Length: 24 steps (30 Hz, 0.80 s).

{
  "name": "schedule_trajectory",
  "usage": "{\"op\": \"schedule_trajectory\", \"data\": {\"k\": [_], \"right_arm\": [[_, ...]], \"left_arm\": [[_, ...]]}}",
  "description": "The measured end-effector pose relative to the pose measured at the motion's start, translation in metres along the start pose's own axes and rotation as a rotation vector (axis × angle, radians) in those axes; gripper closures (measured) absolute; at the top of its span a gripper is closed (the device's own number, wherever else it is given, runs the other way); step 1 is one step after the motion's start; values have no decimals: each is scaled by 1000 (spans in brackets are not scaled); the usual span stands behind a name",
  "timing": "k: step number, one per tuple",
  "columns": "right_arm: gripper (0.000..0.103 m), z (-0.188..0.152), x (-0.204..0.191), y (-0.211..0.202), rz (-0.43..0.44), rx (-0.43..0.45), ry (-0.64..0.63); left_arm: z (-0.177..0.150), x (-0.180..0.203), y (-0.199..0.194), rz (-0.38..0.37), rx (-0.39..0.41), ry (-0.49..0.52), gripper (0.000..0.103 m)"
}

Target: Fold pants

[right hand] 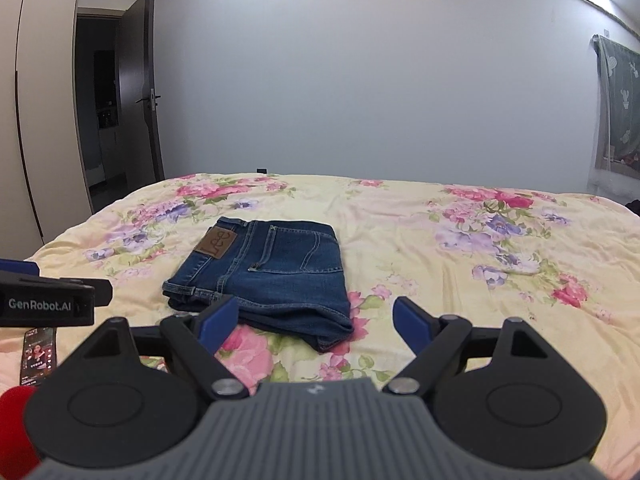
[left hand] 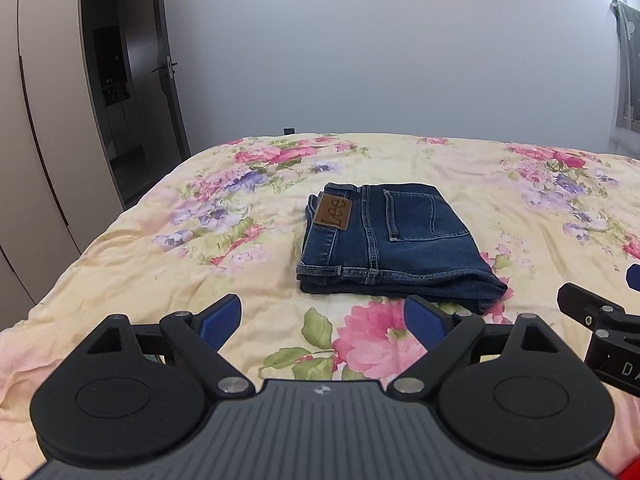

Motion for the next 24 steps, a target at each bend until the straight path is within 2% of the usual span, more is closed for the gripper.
{"op": "schedule_trajectory", "data": {"k": [6,24], "right_arm": [[22,-10,1,2,8,-19,9],[22,-7,4,1,2,-15,2]], "left_arm": [[-1,8,3,-13,-10,35,0],[2,8,5,-32,-29,34,0]]}}
Point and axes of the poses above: each gripper's, at about its wrist camera, not at the fingertips, and y roughly the way its jaws point, x to its right, z to its top, the point moved 1 cm from there along y, roughly the way its jaws point, and after that the axes turned 8 degrees about x, right-handed, at the moved point
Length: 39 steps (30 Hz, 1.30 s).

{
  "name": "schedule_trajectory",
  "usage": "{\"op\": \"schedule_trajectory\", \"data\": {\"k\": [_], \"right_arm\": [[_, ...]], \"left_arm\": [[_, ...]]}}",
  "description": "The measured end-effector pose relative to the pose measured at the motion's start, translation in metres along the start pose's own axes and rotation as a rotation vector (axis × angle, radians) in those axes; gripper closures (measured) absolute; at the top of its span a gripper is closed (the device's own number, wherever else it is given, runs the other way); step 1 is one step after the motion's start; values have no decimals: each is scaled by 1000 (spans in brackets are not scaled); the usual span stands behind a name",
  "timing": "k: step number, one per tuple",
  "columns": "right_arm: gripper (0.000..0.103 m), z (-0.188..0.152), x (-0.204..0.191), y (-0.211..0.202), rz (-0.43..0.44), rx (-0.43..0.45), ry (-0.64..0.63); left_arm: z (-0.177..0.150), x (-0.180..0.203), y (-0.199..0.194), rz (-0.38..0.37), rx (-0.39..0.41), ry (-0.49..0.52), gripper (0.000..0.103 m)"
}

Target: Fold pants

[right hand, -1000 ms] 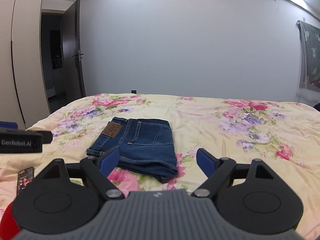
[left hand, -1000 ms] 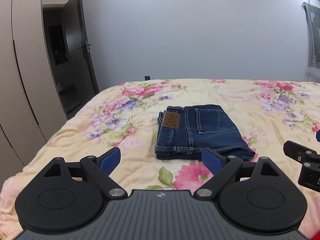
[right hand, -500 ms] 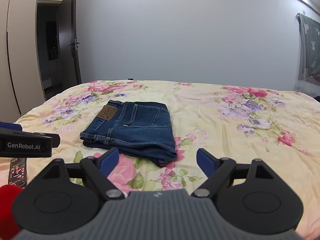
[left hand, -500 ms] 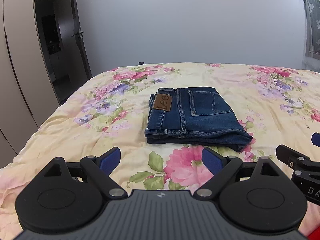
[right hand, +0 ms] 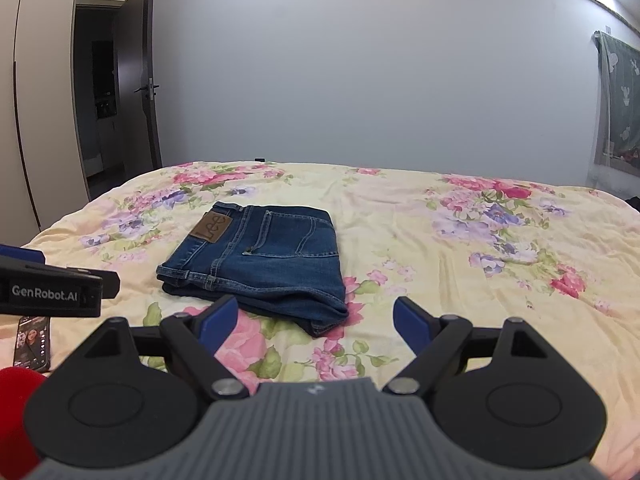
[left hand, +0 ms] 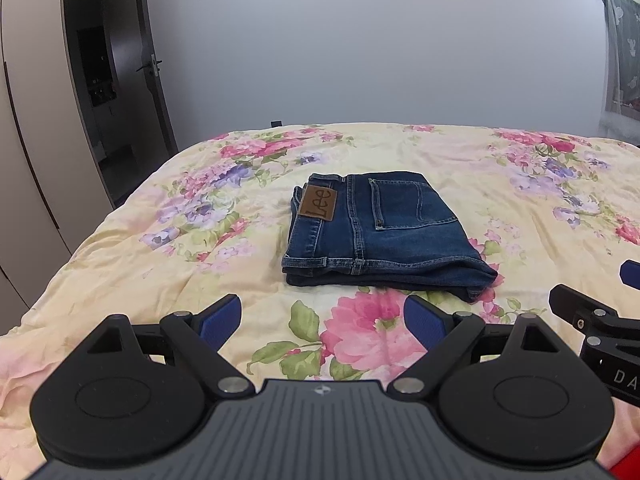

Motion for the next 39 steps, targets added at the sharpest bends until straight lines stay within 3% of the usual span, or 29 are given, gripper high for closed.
{"op": "schedule_trajectory", "data": {"k": [39], "right_arm": [[22,6,3,-12,7,26,20]], "left_arm": [[1,3,-4,1,3,12,0]]}}
Point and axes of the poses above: each gripper's, at about its wrist camera, not at the fingertips, and y roughly the way its jaws point, x to its right, z to its top, the point moved 1 cm from there along y, roughly the way its jaws point, and after that the axes turned 8 degrees about x, right-handed, at the moved point
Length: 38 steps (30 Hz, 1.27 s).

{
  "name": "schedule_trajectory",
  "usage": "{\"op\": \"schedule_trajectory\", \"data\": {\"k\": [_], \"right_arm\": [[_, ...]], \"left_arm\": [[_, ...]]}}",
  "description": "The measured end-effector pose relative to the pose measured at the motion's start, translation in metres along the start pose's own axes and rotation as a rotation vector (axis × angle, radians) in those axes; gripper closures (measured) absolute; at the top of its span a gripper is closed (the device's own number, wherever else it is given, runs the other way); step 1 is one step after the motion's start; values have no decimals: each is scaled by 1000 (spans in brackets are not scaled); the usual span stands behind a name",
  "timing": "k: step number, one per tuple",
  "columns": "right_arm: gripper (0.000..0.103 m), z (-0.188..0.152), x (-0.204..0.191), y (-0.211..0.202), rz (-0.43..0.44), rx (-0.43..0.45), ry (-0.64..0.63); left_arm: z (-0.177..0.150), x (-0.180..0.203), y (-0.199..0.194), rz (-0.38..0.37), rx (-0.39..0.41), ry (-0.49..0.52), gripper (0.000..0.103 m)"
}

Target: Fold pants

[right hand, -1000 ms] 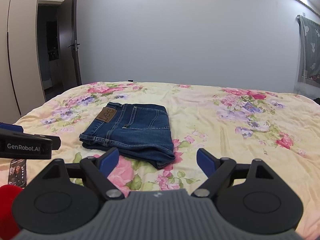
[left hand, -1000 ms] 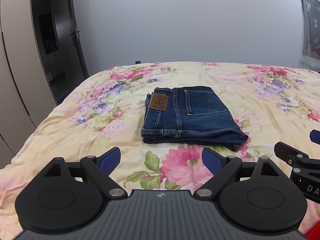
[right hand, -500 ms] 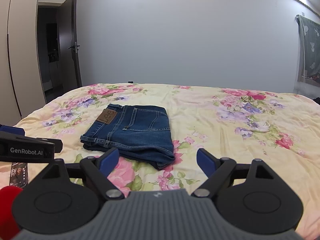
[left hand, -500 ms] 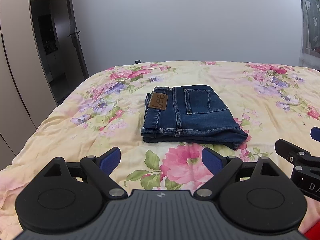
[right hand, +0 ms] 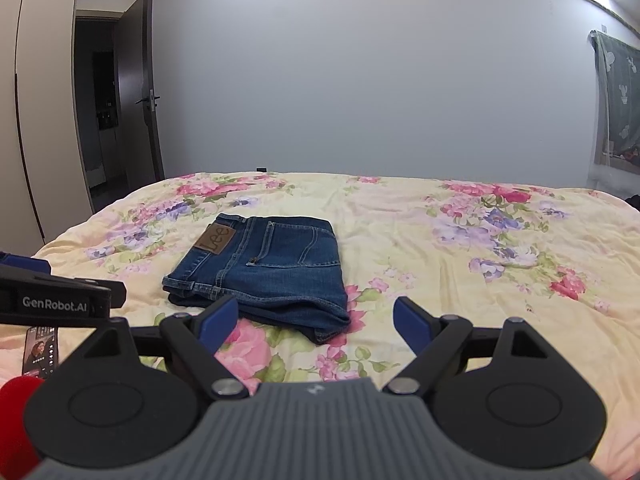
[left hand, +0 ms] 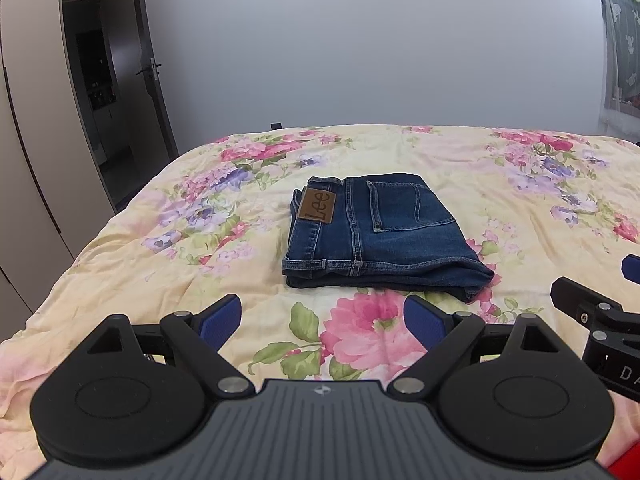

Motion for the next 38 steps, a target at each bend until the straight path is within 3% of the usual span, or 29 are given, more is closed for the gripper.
{"op": "schedule_trajectory", "data": {"k": [38], "right_arm": [[22,2,0,-2,-1,0,9]], "left_arm": [[6,2,-10,-3,20,19,0]]}}
Point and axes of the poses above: each gripper's, at about its wrist camera, not at the fingertips, and y roughly the way its jaws point, x to its right, z to its top, the point moved 1 cm from there along y, roughly the way its jaws point, and after that the axes turned 8 degrees about x, right-handed, at the moved point
